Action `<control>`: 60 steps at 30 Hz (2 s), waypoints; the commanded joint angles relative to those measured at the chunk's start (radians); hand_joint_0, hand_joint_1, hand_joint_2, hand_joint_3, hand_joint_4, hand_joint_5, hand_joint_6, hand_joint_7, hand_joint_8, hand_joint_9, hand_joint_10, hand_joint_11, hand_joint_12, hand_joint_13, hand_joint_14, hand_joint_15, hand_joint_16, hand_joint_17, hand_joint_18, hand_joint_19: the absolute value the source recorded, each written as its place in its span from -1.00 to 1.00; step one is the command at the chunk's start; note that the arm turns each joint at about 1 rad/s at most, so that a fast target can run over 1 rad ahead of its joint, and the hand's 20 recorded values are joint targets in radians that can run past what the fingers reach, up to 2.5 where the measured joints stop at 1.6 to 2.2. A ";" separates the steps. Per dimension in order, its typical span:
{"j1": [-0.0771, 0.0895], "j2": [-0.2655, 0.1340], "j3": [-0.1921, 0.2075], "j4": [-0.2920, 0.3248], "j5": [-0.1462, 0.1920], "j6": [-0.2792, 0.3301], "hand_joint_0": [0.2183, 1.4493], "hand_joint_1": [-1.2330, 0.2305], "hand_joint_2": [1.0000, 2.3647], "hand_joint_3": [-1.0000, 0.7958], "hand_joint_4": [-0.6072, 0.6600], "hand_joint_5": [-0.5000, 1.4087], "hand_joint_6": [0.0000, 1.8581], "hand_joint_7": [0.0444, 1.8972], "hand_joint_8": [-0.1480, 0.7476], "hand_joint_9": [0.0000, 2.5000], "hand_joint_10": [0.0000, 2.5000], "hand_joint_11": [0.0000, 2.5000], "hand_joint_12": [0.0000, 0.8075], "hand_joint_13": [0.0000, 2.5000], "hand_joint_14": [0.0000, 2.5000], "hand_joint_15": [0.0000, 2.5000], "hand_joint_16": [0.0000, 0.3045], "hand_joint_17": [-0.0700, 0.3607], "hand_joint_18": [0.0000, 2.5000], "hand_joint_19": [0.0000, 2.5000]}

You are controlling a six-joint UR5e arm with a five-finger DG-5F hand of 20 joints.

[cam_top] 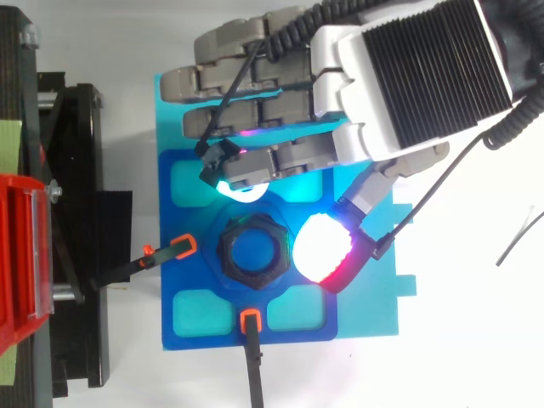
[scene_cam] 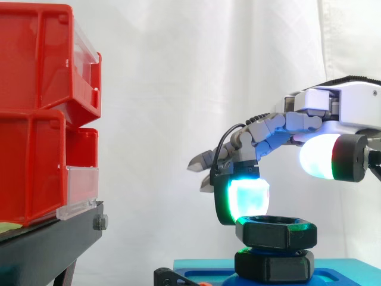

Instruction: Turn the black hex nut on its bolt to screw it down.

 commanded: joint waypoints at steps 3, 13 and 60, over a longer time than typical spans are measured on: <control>0.008 0.000 0.000 0.084 0.001 0.005 -0.57 0.49 -1.00 -0.44 0.27 -0.49 -0.45 0.18 -0.06 -0.47 -1.00 -1.00 -0.15 -0.67 -1.00 -1.00 -0.65 -0.11 -0.75 -0.62; 0.033 -0.011 0.000 0.078 0.012 0.004 -0.57 0.50 -1.00 -0.44 0.38 -0.51 -0.46 0.04 -0.06 -0.46 -1.00 -1.00 -0.14 -0.67 -1.00 -1.00 -0.64 -0.11 -0.75 -0.62; 0.113 -0.063 0.000 0.124 0.069 0.030 -0.57 0.49 -1.00 -0.44 0.26 -0.49 -0.45 0.18 -0.05 -0.45 -1.00 -1.00 -0.14 -0.66 -1.00 -1.00 -0.65 -0.11 -0.74 -0.62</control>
